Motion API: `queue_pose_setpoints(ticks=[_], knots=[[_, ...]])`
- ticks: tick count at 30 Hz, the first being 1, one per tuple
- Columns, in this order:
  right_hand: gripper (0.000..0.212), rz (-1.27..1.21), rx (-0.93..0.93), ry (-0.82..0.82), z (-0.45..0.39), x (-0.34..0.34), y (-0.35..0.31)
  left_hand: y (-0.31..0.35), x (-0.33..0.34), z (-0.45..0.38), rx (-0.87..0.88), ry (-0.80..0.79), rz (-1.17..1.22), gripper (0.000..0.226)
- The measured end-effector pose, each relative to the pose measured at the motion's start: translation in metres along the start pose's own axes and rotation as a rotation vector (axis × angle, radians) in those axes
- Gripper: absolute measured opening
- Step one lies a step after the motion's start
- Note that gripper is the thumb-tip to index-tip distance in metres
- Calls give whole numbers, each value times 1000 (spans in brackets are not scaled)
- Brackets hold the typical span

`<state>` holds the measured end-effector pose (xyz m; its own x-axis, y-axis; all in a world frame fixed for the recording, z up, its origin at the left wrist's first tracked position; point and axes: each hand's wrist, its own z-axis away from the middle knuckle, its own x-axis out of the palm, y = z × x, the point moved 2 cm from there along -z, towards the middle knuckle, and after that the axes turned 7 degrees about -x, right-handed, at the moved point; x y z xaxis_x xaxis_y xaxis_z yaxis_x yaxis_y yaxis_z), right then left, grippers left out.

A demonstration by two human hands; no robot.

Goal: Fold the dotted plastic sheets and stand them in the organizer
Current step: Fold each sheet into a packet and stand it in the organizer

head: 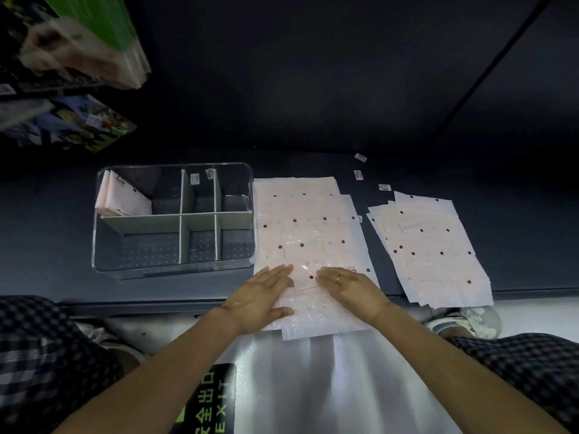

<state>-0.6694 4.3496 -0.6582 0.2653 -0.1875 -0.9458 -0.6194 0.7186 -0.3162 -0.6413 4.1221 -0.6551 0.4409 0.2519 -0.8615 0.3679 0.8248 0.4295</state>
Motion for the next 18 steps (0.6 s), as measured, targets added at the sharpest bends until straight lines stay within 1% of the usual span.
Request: queue_pose_setpoints(ticks=[1,2,3,5,7,8,10,12,14,16,18], knots=[[59,-20,34,-14,-2,-4,-4,2,0,0,-25,5,21,59],[46,7,54,-47,-5,-10,-10,4,-1,-1,-54,11,54,61],[35,107,14,-29,-7,-17,-14,6,-2,-2,-87,16,96,62],[39,156,-80,140,-7,-28,-23,10,-5,-4,-154,20,187,63],[35,58,-83,274,-9,-41,-28,14,-10,-5,-193,46,261,61],[30,34,-82,338,-12,-49,-30,16,-14,-5,-200,83,294,58],[19,-61,9,385,-18,-65,-33,20,-24,-6,-219,211,381,47],[16,-248,149,359,-23,-81,-33,22,-38,-5,-260,356,473,31],[17,-444,244,333,-30,-97,-37,21,-54,-2,-317,428,589,14],[17,-565,281,320,-40,-114,-44,15,-68,3,-344,442,724,13],[16,-620,284,285,-53,-128,-54,7,-83,10,-339,447,795,15]])
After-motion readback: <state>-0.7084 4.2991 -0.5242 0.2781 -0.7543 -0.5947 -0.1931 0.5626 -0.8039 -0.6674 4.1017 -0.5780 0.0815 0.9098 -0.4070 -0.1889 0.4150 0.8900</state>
